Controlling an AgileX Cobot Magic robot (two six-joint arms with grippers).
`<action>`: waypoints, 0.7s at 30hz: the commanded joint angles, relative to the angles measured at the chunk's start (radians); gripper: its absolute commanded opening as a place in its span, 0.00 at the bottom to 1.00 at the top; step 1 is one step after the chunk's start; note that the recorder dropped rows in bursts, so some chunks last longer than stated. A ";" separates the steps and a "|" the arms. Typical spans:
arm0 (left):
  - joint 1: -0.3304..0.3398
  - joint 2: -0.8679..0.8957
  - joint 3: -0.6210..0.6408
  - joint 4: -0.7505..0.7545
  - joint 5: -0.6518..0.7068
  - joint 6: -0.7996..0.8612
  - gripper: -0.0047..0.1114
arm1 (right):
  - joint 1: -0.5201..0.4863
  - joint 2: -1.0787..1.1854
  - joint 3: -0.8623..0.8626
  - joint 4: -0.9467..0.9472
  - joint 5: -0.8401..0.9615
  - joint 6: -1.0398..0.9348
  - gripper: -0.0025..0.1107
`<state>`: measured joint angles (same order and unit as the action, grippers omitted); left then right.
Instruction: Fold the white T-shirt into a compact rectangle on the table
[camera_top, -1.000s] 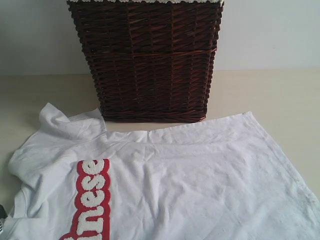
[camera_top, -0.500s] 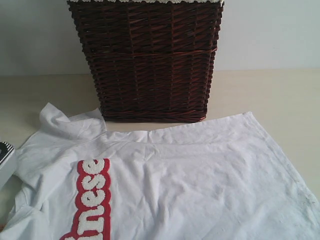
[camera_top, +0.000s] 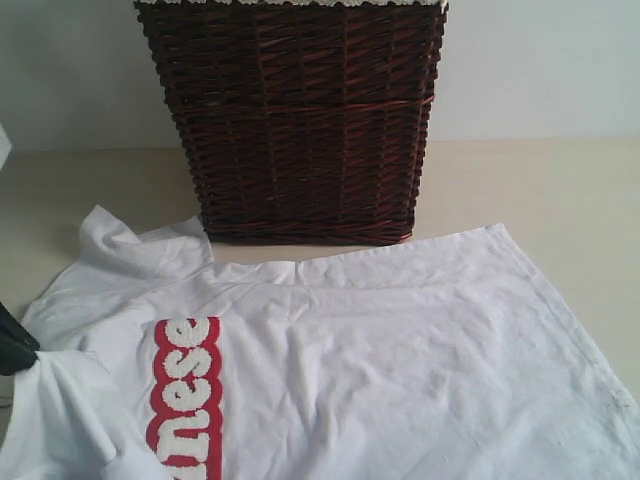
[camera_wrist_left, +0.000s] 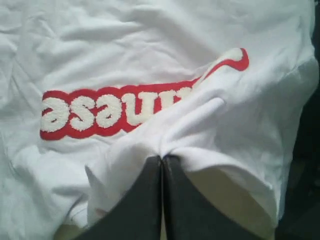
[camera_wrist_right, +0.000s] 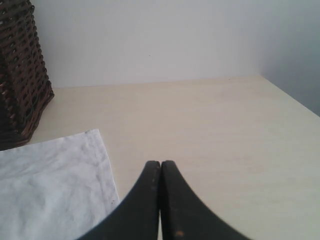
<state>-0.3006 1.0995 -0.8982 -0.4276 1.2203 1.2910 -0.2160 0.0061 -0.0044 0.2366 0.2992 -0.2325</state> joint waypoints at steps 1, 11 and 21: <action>0.002 -0.010 0.004 0.029 0.001 -0.099 0.04 | 0.001 -0.006 0.004 -0.003 -0.010 -0.001 0.02; 0.002 -0.028 0.065 0.055 0.001 -0.176 0.08 | 0.001 -0.006 0.004 -0.003 -0.010 -0.001 0.02; 0.002 -0.028 0.129 0.015 -0.173 -0.264 0.36 | 0.001 -0.006 0.004 -0.003 -0.010 -0.001 0.02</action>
<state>-0.3006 1.0752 -0.7762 -0.3723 1.1995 1.0568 -0.2160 0.0061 -0.0044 0.2366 0.2992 -0.2325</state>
